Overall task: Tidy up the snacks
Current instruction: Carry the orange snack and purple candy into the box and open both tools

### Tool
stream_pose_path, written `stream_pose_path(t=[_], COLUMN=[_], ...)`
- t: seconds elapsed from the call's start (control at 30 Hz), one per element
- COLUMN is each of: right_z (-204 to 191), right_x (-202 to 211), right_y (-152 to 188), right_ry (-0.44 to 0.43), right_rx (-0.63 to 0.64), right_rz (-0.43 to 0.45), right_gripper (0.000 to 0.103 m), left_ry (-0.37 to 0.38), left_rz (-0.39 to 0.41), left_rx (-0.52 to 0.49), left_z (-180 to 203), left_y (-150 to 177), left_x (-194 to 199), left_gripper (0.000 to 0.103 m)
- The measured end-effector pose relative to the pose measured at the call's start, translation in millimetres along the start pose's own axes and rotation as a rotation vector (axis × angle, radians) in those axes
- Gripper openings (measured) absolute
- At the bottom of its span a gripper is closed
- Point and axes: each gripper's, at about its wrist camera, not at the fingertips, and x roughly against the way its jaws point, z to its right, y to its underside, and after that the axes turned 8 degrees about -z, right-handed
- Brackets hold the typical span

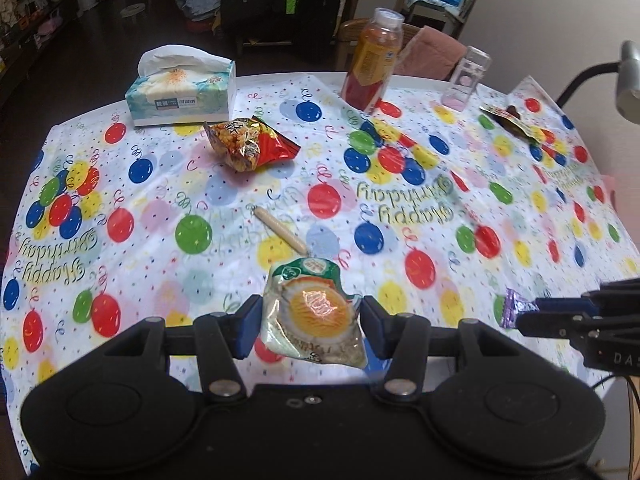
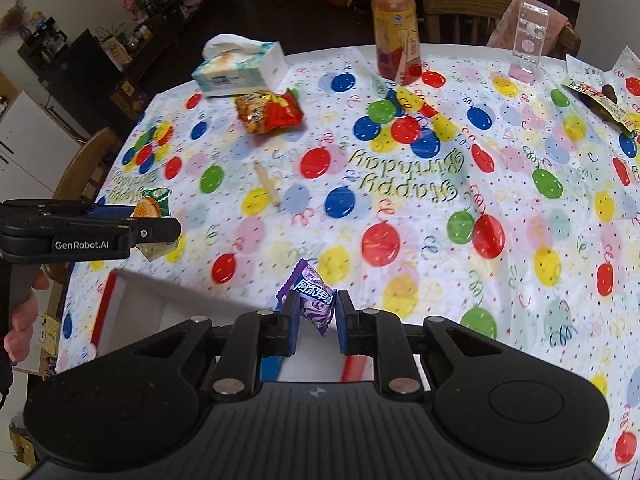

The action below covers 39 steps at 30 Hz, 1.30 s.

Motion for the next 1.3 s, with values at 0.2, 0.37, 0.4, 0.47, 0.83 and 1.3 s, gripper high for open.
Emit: stream_pose_path(t=[0.2,0.37,0.4,0.47,0.83,1.3], right_z=[-20,-33,-35,-40,-74,-97], right_x=[3,-3,-5,-10,-47,-75], right_y=[23,41,45,53,96,128], right_ry=[-0.006,-0.004,-0.003,-0.008,-0.026,-0.025], right_rx=[0.011,0.017,0.018,0.023,0.067,0.098], right_rz=[-0.008,-0.025,-0.031,-0.047,-0.15,-0.224], right_gripper=[0.018,0.018,0.018,0.018,0.018,0.018], left_ry=[0.023,0.042,0.044,0.052,0.057,0.093], left_rz=[0.0,-0.022,-0.027,-0.041,-0.129,-0.194], left_rx=[-0.031,-0.054,-0.061,-0.072,-0.118,-0.117], left_z=[-2,-3,-3,-2,-5,-6], left_y=[29,53,58,68,117,154], left_x=[17,20,20,17,1,-14], left_gripper=[0.05,0.051,0.051,0.051,0.051,0.051])
